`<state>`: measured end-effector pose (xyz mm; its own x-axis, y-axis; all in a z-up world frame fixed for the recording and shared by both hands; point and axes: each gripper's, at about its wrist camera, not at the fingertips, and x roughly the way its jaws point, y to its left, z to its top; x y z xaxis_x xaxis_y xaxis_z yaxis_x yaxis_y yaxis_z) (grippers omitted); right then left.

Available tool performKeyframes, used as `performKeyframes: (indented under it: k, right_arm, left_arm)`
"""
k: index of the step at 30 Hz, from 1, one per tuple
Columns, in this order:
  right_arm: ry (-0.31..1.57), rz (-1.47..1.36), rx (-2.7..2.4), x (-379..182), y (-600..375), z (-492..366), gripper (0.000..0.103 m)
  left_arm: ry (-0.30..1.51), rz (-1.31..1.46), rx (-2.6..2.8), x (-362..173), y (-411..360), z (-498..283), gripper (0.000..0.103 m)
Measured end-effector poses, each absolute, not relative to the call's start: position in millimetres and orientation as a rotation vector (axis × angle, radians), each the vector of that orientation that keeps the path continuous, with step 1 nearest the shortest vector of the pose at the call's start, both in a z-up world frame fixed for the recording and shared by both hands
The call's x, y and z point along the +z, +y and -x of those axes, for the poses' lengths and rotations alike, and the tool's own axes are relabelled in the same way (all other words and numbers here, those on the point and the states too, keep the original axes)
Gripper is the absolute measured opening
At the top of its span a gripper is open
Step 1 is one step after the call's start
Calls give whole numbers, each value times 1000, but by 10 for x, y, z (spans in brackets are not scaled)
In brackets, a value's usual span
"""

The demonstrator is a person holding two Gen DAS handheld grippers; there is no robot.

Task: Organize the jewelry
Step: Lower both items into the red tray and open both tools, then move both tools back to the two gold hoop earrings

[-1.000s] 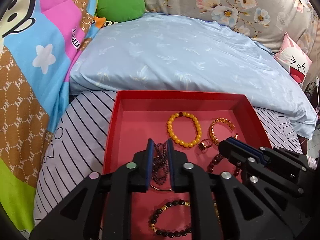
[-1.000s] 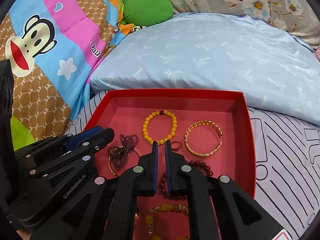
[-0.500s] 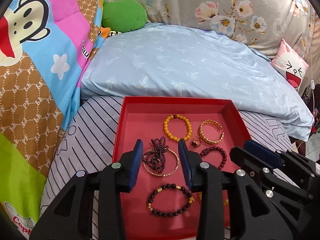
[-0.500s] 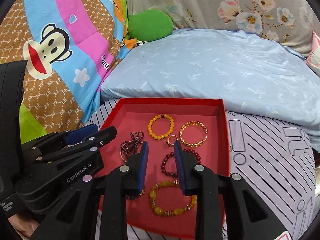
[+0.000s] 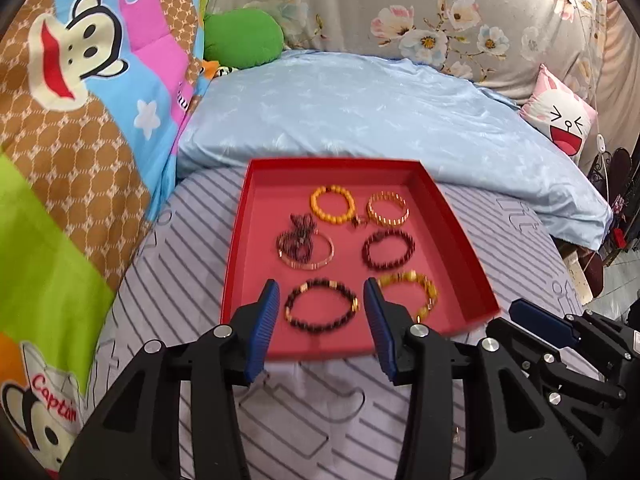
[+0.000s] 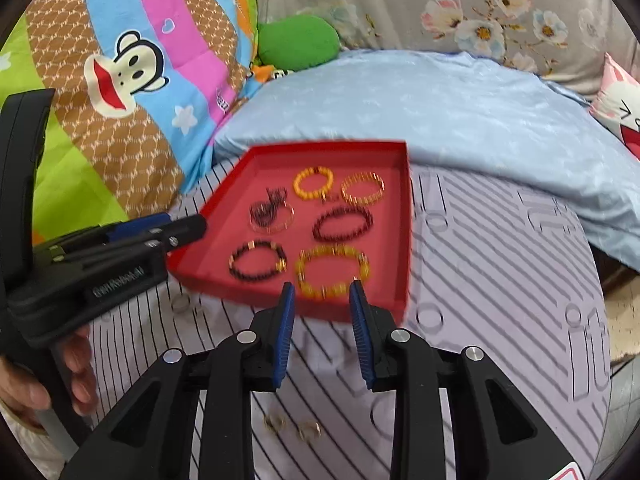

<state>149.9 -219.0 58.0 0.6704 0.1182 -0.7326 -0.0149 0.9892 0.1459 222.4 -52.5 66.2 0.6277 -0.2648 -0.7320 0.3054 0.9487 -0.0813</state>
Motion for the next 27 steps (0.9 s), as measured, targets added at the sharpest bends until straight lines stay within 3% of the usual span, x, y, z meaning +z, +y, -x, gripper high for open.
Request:
performKeyframes:
  k: [13,27]
  right_arm:
    - [965,-114,63,-77,-2099,-839,28]
    - [978,-113,70,-205,-1974,-860,28]
  left_arm:
    - [907,-43,-284,190,-283,-1551,42]
    - [980,-41,-276,-105,-238,-1225,43]
